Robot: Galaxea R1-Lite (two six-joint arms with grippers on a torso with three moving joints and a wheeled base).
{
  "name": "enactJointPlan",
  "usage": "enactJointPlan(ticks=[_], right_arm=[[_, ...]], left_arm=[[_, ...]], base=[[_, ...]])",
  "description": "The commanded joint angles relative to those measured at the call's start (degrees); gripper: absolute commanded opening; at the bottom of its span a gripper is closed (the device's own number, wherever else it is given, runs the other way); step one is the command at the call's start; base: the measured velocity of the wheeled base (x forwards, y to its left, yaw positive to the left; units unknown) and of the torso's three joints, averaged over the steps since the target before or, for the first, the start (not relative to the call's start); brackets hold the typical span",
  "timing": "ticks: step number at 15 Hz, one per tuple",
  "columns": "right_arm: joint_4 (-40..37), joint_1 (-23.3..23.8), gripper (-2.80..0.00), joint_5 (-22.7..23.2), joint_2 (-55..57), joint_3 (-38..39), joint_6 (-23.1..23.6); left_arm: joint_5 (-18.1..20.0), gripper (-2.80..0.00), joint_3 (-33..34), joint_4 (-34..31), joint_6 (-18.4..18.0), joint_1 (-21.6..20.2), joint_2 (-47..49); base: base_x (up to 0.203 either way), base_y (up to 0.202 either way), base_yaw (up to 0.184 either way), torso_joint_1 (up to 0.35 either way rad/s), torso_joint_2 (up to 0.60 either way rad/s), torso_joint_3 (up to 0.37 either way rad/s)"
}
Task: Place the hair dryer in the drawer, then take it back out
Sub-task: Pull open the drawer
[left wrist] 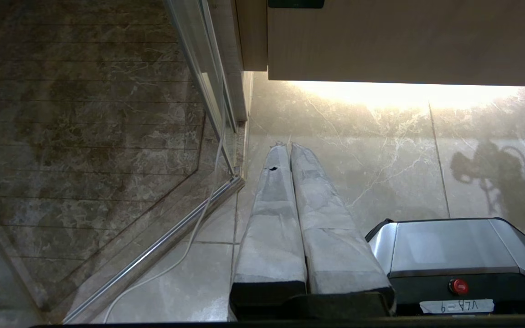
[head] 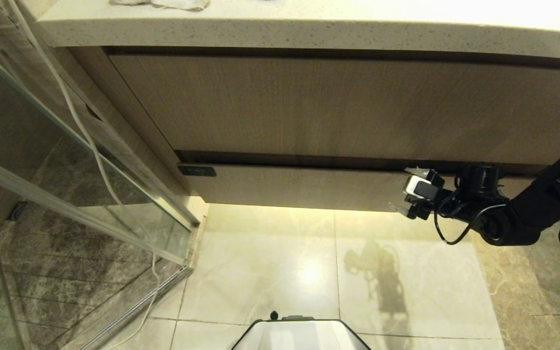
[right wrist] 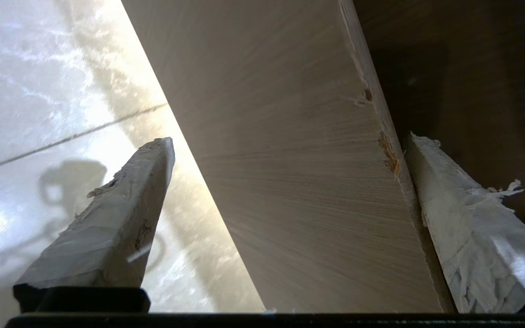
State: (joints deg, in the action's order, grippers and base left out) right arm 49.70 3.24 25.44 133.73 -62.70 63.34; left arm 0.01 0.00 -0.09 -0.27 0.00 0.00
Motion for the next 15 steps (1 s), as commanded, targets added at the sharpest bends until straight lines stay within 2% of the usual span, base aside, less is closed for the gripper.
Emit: enactJointPlan(ticks=[1, 15], right_arm=[[-0.19, 0.12, 0.0, 0.02, -0.64, 1.61, 0.41], [-1.97, 0.27, 0.0, -0.48, -1.55, 2.14, 0.29]], left_arm=[[-0.01, -2.8, 0.09, 0.0, 0.0, 0.0, 0.0], [-0.01, -2.8, 0.09, 0.0, 0.0, 0.0, 0.0]], base=[[0.0, 0.0, 0.0, 0.0, 0.0, 0.0], [0.0, 0.0, 0.0, 0.0, 0.0, 0.0]])
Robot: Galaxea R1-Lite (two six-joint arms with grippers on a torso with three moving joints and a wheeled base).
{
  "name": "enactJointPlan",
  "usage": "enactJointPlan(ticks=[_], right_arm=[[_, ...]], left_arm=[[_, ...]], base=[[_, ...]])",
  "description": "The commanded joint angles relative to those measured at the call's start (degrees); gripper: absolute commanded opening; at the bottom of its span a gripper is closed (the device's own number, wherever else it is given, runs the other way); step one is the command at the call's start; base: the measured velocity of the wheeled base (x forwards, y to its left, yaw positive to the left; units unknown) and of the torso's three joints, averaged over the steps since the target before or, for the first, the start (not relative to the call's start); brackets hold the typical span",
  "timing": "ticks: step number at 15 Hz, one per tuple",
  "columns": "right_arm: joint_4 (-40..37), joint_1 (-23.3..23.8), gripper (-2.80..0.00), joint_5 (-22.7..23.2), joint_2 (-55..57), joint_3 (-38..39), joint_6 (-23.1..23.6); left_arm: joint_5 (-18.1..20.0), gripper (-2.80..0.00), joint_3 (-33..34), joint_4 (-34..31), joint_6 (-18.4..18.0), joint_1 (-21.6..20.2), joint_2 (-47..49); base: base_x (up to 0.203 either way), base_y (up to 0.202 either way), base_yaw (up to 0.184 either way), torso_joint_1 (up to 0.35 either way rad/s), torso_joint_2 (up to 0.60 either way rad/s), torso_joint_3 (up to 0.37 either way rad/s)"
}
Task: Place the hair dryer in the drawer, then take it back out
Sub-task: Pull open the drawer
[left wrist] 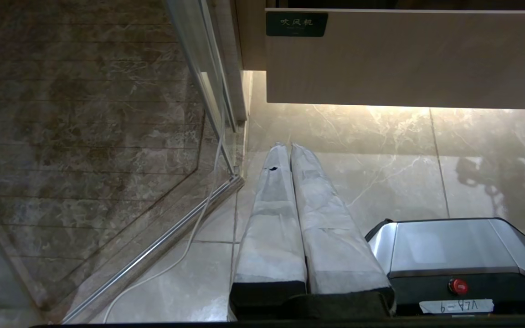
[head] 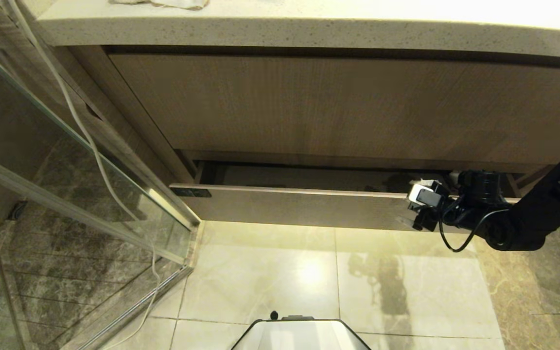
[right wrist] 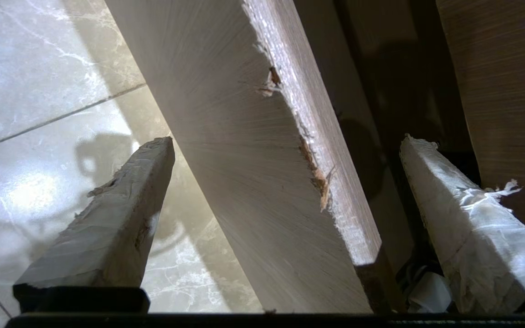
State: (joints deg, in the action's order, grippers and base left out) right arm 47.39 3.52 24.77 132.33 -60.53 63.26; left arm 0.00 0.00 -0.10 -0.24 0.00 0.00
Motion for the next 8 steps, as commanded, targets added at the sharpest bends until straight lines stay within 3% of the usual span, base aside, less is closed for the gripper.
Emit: enactJointPlan(ticks=[1, 6, 8], right_arm=[[0.28, 0.02, 0.0, 0.16, -0.16, 0.0, 0.35], [-15.44, 2.55, 0.0, -0.67, -15.58, 8.02, -1.45], [-17.68, 3.05, 0.0, -0.77, -17.17, 8.11, -1.53]], left_arm=[[0.0, -2.8, 0.09, 0.01, -0.02, 0.0, 0.0], [0.0, -2.8, 0.09, 0.01, -0.02, 0.0, 0.0], [0.0, -2.8, 0.09, 0.01, -0.02, 0.0, 0.0]], base=[[0.0, 0.0, 0.0, 0.0, 0.0, 0.0], [0.0, 0.0, 0.0, 0.0, 0.0, 0.0], [0.0, 0.0, 0.0, 0.0, 0.0, 0.0]])
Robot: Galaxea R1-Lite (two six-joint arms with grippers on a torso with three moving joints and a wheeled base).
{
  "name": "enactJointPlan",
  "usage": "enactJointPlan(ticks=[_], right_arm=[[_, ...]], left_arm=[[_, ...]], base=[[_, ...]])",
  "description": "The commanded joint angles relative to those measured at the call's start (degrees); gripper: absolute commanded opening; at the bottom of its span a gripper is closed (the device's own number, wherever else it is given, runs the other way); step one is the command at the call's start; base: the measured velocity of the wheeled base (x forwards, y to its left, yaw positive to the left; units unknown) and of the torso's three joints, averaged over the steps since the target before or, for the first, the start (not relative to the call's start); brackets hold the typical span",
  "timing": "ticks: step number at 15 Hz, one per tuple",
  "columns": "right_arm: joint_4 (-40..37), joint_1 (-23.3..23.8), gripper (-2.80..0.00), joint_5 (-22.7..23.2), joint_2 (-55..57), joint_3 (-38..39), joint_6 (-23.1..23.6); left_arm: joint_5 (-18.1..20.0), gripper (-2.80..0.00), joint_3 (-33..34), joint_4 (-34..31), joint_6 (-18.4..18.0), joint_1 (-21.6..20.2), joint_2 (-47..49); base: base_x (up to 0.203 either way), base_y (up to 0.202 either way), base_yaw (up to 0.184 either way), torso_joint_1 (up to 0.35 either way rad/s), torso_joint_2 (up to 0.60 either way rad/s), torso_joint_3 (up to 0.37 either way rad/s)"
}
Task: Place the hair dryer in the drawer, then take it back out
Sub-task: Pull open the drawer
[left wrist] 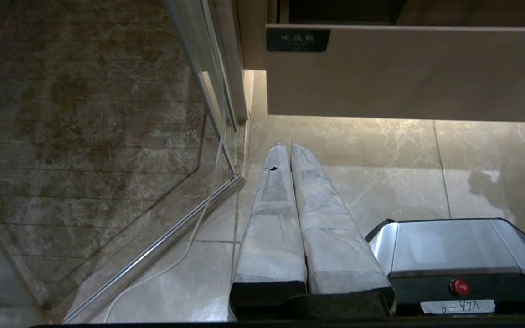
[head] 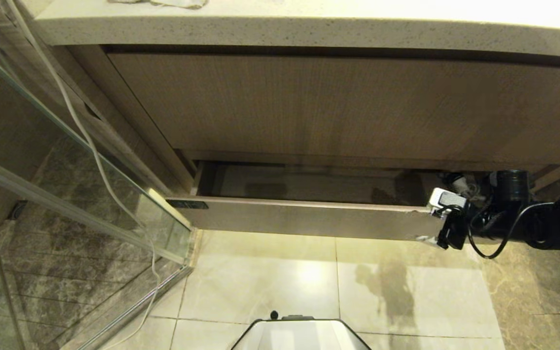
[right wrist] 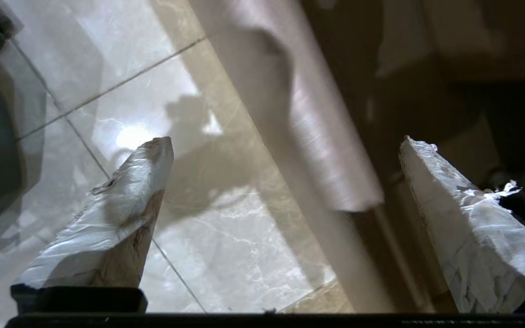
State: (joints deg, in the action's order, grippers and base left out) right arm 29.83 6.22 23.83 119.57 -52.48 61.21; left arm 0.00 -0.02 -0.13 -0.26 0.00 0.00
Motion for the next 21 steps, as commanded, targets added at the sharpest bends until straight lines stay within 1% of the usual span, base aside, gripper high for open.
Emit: enactJointPlan(ticks=[1, 3, 5, 7, 9, 11, 13, 14, 15, 16, 18, 19, 20, 21], right_arm=[[-0.27, 0.44, 0.0, 0.24, -5.19, -1.01, 0.57], [-0.31, 0.55, 0.0, 0.3, -5.53, -0.87, 0.58], [-1.03, 0.83, 0.0, 0.41, -8.37, -0.11, 0.63], [-3.79, 1.04, 0.0, 0.28, -9.95, 0.1, 0.41], [-8.23, 1.72, 0.0, 0.16, -12.34, 0.14, -0.52], [-16.27, 3.55, 0.0, 0.16, -17.71, 0.36, -3.61], [-23.62, 5.45, 0.0, 0.16, -22.6, 1.37, -13.51], [-24.99, 5.99, 0.0, 0.16, -23.15, 1.77, -14.89], [-24.99, 5.99, -2.8, 0.16, -23.15, 1.77, -14.89], [-26.0, 6.56, -2.8, 0.06, -23.84, 2.56, -16.02], [-32.38, 6.82, -2.8, 0.06, -27.71, 5.03, -18.82], [-34.92, 6.36, -2.8, 0.26, -27.41, 3.41, -19.75], [-35.38, 6.41, -2.8, 0.55, -26.13, 0.88, -20.42], [-35.85, 6.56, -2.8, 0.72, -26.0, 0.38, -20.81]], left_arm=[[0.0, -2.8, 0.02, 0.04, 0.0, 0.0, 0.0], [0.0, -2.8, 0.11, 0.04, 0.0, 0.0, 0.0], [0.0, -2.8, 0.11, 0.04, 0.0, 0.0, 0.0], [0.0, -2.8, 0.11, 0.04, 0.0, 0.0, 0.0], [0.0, -2.8, 0.03, 0.04, 0.0, 0.0, 0.0], [0.0, -2.8, 0.11, 0.04, 0.0, 0.0, 0.0], [0.0, -2.8, 0.11, 0.04, 0.0, 0.0, 0.0], [0.0, -2.8, 0.11, 0.04, 0.0, 0.0, 0.0], [0.0, -2.8, 0.11, 0.04, 0.0, 0.0, 0.0], [0.0, -2.8, 0.02, 0.04, 0.0, 0.0, 0.0], [0.0, -2.8, 0.11, 0.04, 0.0, 0.0, 0.0], [0.0, -2.8, 0.11, 0.04, 0.0, 0.0, 0.0], [0.0, -2.8, 0.11, 0.04, 0.0, 0.0, 0.0], [0.0, -2.8, 0.02, 0.04, 0.0, 0.0, -0.09]], base=[[0.0, 0.0, 0.0, 0.0, 0.0, 0.0], [0.0, 0.0, 0.0, 0.0, 0.0, 0.0], [0.0, 0.0, 0.0, 0.0, 0.0, 0.0], [0.0, 0.0, 0.0, 0.0, 0.0, 0.0], [0.0, 0.0, 0.0, 0.0, 0.0, 0.0], [0.0, 0.0, 0.0, 0.0, 0.0, 0.0], [0.0, 0.0, 0.0, 0.0, 0.0, 0.0], [0.0, 0.0, 0.0, 0.0, 0.0, 0.0], [0.0, 0.0, 0.0, 0.0, 0.0, 0.0], [0.0, 0.0, 0.0, 0.0, 0.0, 0.0], [0.0, 0.0, 0.0, 0.0, 0.0, 0.0], [0.0, 0.0, 0.0, 0.0, 0.0, 0.0], [0.0, 0.0, 0.0, 0.0, 0.0, 0.0], [0.0, 0.0, 0.0, 0.0, 0.0, 0.0]])
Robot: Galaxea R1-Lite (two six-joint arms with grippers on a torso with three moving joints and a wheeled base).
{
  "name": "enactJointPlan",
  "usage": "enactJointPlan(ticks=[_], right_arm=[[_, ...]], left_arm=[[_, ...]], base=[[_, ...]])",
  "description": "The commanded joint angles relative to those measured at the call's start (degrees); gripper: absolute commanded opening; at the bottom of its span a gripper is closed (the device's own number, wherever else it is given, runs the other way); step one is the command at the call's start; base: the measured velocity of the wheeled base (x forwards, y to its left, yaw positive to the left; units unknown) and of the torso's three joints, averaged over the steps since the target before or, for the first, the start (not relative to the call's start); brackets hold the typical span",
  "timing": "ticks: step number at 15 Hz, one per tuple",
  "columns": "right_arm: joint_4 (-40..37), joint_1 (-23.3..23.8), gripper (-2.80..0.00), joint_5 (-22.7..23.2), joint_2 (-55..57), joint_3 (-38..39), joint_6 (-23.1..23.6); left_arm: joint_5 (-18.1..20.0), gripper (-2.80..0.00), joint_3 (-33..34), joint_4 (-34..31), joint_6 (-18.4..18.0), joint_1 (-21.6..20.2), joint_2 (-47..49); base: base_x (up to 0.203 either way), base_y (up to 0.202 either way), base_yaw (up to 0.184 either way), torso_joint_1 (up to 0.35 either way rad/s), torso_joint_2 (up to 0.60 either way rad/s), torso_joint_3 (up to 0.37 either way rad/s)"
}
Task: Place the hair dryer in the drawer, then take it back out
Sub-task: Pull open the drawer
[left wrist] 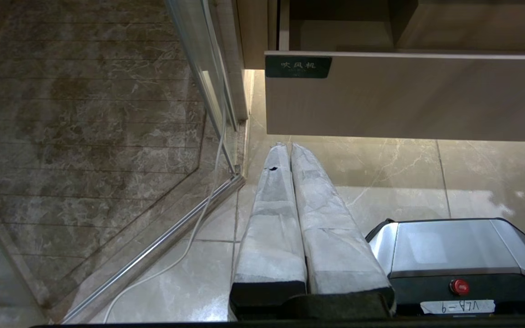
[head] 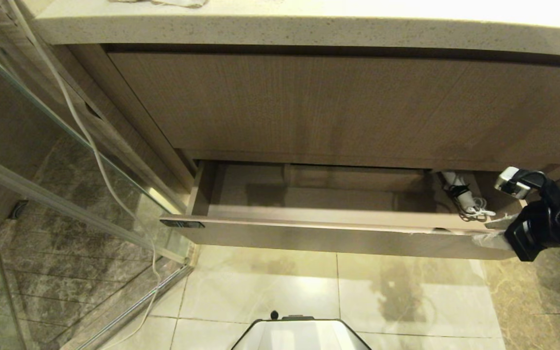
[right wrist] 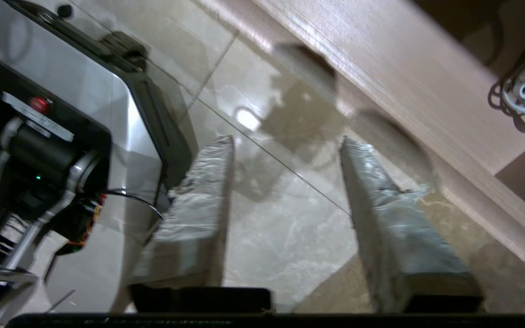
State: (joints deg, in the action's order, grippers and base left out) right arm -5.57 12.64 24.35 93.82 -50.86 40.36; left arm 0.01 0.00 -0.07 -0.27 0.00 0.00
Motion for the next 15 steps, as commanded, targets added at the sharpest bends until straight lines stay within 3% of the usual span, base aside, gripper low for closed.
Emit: enactJointPlan(ticks=[1, 4, 6, 9, 12, 14, 15], right_arm=[[-0.88, 0.32, -2.8, 0.31, -0.57, 0.16, -0.2], [-1.3, 0.5, -2.8, 0.24, -0.87, 0.6, -0.83], [-2.37, 1.49, -2.8, -0.22, -5.96, 3.8, -5.39], [-2.95, 2.57, -2.8, -0.97, -11.82, 8.58, -8.01], [-3.05, 4.85, -2.8, -8.59, -19.59, 11.7, -9.13], [-3.04, 7.09, -2.8, -15.38, -24.82, 14.6, -15.65], [-2.98, 7.33, -2.8, -16.31, -25.19, 15.06, -16.58]], left_arm=[[-0.01, -2.8, 0.0, -0.01, 0.0, 0.0, -0.09], [-0.01, -2.8, 0.09, -0.01, 0.0, 0.0, 0.0], [-0.01, -2.8, 0.09, -0.01, 0.0, 0.0, 0.0], [-0.01, -2.8, 0.09, -0.01, 0.0, 0.0, 0.0], [-0.01, -2.8, 0.0, -0.01, 0.0, 0.0, 0.0], [-0.01, -2.8, 0.09, -0.01, 0.0, 0.0, 0.0], [-0.01, -2.8, 0.09, -0.01, 0.0, 0.0, 0.0]], base=[[0.0, 0.0, 0.0, 0.0, 0.0, 0.0], [0.0, 0.0, 0.0, 0.0, 0.0, 0.0], [0.0, 0.0, 0.0, 0.0, 0.0, 0.0], [0.0, 0.0, 0.0, 0.0, 0.0, 0.0], [0.0, 0.0, 0.0, 0.0, 0.0, 0.0], [0.0, 0.0, 0.0, 0.0, 0.0, 0.0], [0.0, 0.0, 0.0, 0.0, 0.0, 0.0]])
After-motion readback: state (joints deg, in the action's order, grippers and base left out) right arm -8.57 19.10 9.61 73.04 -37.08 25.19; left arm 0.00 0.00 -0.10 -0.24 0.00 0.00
